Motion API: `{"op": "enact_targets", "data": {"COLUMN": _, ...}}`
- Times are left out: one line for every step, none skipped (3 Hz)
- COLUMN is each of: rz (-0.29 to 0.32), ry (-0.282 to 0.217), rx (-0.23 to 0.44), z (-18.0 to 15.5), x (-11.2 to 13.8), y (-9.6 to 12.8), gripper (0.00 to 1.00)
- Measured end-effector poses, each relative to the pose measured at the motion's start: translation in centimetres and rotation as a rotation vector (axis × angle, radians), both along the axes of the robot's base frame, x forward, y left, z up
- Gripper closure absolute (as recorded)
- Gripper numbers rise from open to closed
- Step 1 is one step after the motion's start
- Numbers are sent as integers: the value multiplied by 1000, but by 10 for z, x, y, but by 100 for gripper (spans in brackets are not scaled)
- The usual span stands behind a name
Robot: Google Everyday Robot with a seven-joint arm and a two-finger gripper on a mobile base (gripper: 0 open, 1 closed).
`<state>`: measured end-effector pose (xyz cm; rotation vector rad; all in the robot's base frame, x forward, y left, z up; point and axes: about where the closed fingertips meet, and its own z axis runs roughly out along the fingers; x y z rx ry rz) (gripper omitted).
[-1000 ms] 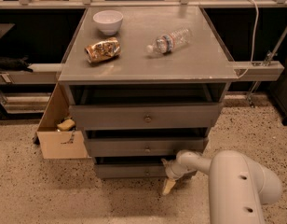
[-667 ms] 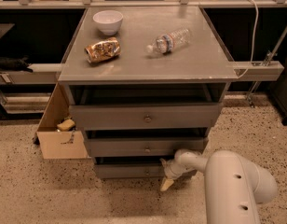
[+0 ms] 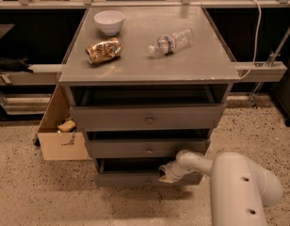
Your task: Open bottom drawer
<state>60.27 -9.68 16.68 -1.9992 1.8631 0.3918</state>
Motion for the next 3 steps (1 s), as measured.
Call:
{"op": "enact_targets", "data": {"rz": 6, "ry": -2, "rx": 11, "z": 7, "x": -4, "y": -1, "gripper": 94}}
{"op": "enact_targets", "data": {"rz": 30, "ry": 15, "rx": 46, "z": 16, "x": -19, "y": 6, "gripper": 85}}
{"op": "enact_targets", "data": {"rz": 30, "ry": 15, "rx": 46, "z": 16, "x": -19, "y": 6, "gripper": 61}}
